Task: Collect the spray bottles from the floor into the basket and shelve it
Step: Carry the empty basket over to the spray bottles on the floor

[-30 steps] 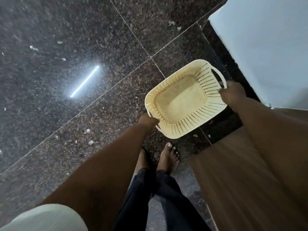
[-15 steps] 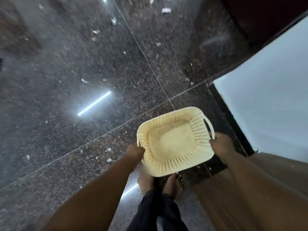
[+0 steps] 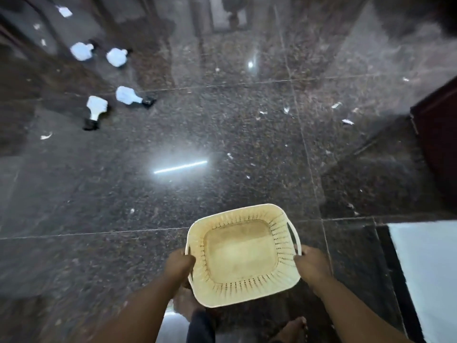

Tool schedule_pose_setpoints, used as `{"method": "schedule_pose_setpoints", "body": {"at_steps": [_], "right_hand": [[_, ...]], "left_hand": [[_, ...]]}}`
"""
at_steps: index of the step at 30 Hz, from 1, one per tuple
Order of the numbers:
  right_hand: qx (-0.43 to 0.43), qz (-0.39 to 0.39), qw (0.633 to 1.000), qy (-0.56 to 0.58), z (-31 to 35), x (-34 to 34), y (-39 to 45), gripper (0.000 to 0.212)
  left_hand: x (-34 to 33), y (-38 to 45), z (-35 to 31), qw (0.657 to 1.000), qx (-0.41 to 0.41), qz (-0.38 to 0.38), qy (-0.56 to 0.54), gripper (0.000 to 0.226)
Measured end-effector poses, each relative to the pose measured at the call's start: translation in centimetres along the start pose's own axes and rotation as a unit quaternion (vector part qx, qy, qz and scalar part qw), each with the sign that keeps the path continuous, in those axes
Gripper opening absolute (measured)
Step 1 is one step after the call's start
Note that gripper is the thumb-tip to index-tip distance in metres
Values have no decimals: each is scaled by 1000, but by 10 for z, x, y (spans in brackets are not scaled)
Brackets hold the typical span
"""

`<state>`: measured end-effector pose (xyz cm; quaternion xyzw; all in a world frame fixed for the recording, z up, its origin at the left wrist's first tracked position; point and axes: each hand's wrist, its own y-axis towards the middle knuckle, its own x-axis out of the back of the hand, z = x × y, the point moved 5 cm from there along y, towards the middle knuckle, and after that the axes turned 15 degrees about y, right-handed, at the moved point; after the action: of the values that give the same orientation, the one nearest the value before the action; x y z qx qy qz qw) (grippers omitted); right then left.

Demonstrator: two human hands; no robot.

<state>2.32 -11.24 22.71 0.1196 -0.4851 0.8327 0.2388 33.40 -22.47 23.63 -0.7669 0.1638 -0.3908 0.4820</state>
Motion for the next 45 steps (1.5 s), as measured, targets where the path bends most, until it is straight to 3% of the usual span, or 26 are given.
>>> {"method": "schedule_pose_setpoints", "body": {"at_steps": [12,23,27,35,39,45], "right_hand": [[44,82,993,-77,212,-259,-23,34],[50,100,988,-110,378,-445,32,26],[53,120,983,-129,442,-505,66,33],[30,83,986,-141,543,-547,90,42],[5,68,989,-131,594,-555,107,49],[-34,90,994,-59,641,-593,139,45]], "left_hand": [[279,99,77,990,46,-47,-121,23],[468,223,68,985,66,-71,-142,22],[528,278,50,987,59,-62,-137,19],[620,351,-13,993,45,9,-113,23],[673,393,-70,997,31,50,-46,15],[740,455,-152,998,4,38,55,15]]}}
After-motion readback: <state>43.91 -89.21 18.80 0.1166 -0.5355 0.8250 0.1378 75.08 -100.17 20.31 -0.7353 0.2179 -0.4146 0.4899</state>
